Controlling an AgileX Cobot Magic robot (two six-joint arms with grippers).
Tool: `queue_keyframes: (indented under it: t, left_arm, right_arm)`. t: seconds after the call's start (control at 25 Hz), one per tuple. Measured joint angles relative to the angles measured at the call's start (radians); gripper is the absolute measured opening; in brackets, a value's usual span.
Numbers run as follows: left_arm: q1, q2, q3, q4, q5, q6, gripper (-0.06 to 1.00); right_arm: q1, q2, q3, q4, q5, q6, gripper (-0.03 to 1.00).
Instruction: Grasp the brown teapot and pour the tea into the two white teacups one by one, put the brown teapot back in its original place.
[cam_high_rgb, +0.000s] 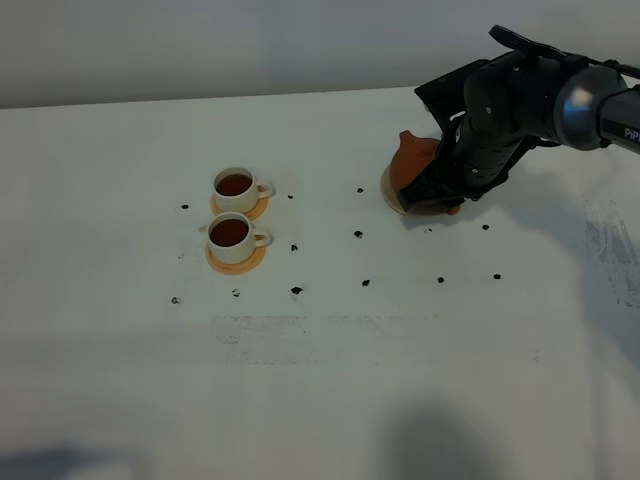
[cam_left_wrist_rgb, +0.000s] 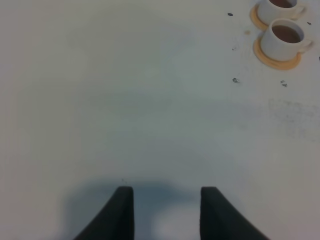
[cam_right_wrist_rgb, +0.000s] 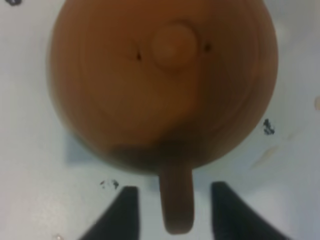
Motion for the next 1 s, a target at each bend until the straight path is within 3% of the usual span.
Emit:
queue_keyframes:
  t: [0.12,0.28,0.4,0.64,1.0]
  left_arm:
    - [0.0,0.0,0.0,0.0,0.0,0.0,0.31]
    - [0.0,0.0,0.0,0.0,0.0,0.0,0.31]
    - [0.0,0.0,0.0,0.0,0.0,0.0,0.31]
    - [0.0,0.0,0.0,0.0,0.0,0.0,0.31]
    - [0.0,0.0,0.0,0.0,0.0,0.0,0.31]
  right_arm:
    - [0.0,-0.02,0.0,-0.015,0.004,0.03,0.48]
    - [0.0,-0.058,0.0,-0.026,0.04,0.035,0.52]
    - [0.0,-0.113,0.034,-0.027,0.043,0.035,0.51]
    - [-0.019,-0.305,0.241,-0.032,-0.013,0.035,0.46]
    - [-0.066,-0.751,0.56,-0.067,-0.006,0.108,0.39]
